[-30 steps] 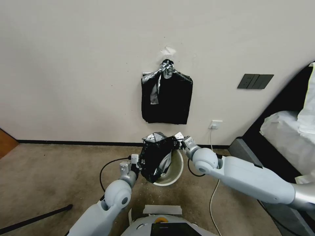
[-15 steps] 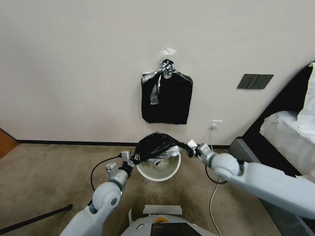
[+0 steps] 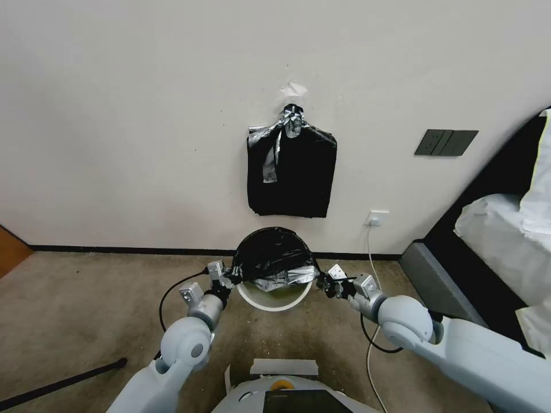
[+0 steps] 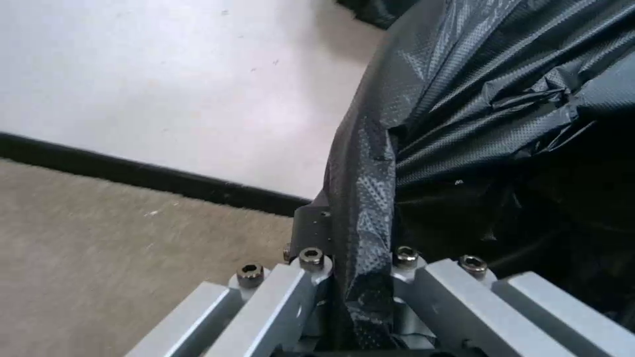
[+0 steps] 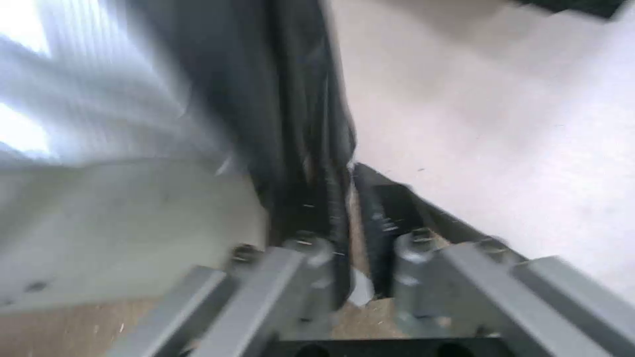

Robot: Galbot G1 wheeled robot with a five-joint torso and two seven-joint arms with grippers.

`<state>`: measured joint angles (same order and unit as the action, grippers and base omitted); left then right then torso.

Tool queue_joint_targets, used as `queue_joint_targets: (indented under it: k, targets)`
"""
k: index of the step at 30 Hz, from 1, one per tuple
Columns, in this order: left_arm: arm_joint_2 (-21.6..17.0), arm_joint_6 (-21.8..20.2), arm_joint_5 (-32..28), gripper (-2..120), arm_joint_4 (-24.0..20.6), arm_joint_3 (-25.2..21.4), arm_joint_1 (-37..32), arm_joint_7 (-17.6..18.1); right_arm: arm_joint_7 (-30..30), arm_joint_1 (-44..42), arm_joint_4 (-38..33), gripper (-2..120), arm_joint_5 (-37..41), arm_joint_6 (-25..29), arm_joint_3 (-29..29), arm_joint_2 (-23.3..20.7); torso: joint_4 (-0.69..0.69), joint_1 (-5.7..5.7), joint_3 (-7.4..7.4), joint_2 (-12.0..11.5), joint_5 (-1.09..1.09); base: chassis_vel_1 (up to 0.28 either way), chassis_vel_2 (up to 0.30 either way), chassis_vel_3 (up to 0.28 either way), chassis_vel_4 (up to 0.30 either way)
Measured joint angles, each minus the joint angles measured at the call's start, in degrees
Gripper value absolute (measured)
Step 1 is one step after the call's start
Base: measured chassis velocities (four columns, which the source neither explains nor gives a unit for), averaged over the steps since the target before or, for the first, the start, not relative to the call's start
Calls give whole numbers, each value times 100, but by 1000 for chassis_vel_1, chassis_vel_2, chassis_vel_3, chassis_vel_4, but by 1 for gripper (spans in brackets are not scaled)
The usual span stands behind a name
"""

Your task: Place a trash bag onto the trash bin.

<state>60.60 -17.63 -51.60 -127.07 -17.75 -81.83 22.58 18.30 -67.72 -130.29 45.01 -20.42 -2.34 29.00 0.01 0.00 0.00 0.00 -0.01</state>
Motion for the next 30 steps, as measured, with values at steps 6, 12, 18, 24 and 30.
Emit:
queue_joint_targets:
  k: [6,12,18,24,30]
  targets:
    - [-27,-161,-200,1,38,-86,54,277,80,-1088,-316,43,-859,92,-656,220,-2,0,0,0,1,0,0,0,0]
    - [-76,-287,-390,1,67,-182,55,453,-299,-1932,-593,65,-1442,384,-1394,453,-1,0,0,0,1,0,0,0,0]
    - [-115,-439,-403,1,33,-175,53,556,-1232,-2490,-821,84,-2021,935,-1812,509,-1,0,0,0,0,0,0,0,0]
    - [-199,-608,-393,1,-44,-15,148,686,-1838,-2512,-790,100,-3170,1358,-1584,526,-1,0,0,0,1,0,0,0,0]
    - [-202,-801,-353,1,-108,129,223,744,-2001,-2395,-595,94,-4008,1582,-1384,535,-1,0,0,0,1,0,0,0,0]
